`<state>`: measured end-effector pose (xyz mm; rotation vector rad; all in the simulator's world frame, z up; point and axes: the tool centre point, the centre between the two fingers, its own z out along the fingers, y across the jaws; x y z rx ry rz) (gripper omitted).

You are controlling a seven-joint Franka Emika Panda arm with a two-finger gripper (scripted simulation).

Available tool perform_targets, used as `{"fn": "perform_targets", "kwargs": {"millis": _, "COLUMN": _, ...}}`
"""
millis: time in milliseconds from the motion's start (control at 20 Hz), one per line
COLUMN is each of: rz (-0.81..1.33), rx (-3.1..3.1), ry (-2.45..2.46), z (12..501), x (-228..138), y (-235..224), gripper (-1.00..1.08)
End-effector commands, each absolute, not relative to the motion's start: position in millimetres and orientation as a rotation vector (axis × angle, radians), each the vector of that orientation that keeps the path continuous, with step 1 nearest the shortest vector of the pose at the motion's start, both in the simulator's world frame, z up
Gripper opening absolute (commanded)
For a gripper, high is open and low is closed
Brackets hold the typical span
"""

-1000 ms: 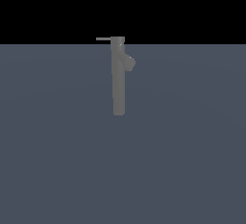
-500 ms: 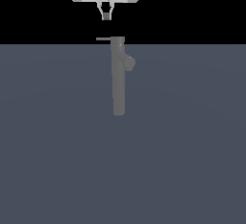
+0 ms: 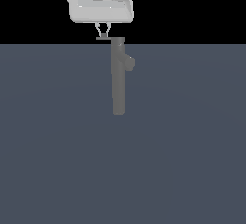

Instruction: Turn on the faucet by rotating a designated handle.

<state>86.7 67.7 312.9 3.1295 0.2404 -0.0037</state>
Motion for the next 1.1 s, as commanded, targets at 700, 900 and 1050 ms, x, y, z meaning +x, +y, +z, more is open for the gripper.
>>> {"fn": "perform_targets", "kwargs": {"millis": 700, "rz": -0.001, "rx": 3.132, "ry": 0.250, "z": 300.6, "x": 83.0, "y": 73.5, "gripper": -1.00}}
{"fn": "perform_targets", "kwargs": {"millis": 900, "rz": -0.001, "rx": 3.132, "ry": 0.250, "z": 300.5, "x": 72.3, "y": 74.7, "gripper": -1.00}}
{"fn": "perform_targets", "kwargs": {"millis": 1050, "rz": -0.001, "rx": 3.132, "ry": 0.250, "z": 300.4, "x": 64.1, "y": 75.7, "gripper": -1.00}}
